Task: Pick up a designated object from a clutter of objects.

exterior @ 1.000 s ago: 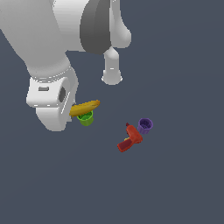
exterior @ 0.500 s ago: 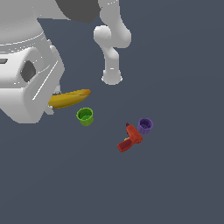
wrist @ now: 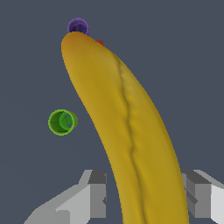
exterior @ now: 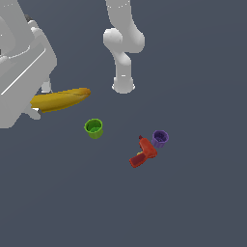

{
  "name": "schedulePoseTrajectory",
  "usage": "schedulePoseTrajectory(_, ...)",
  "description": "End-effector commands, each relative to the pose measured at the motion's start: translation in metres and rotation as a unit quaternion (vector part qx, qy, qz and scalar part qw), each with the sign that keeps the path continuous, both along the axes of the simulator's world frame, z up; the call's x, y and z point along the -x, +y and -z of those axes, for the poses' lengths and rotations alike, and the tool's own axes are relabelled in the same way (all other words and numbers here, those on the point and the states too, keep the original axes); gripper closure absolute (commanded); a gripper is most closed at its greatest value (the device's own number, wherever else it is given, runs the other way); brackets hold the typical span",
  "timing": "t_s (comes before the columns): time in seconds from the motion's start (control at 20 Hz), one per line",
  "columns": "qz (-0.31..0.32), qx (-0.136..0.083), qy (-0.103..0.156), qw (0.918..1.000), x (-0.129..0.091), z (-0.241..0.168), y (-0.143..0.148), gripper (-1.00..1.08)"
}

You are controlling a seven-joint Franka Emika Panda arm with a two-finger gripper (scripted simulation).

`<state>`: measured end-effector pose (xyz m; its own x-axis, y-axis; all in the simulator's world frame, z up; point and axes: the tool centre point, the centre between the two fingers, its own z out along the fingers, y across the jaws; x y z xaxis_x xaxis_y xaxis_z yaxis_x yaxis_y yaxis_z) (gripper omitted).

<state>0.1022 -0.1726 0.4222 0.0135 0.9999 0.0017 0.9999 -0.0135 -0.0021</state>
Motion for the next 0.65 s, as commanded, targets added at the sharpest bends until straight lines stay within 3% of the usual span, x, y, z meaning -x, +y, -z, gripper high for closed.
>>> schedulePoseTrajectory(0.0, 0.000, 0.000, -0.001, 1.0000, -0.003, -0.008, -0.002, 1.08)
schedulePoseTrajectory(0.6, 0.000, 0.001, -0.001, 1.0000, -0.008, -0.019, -0.005, 1.08)
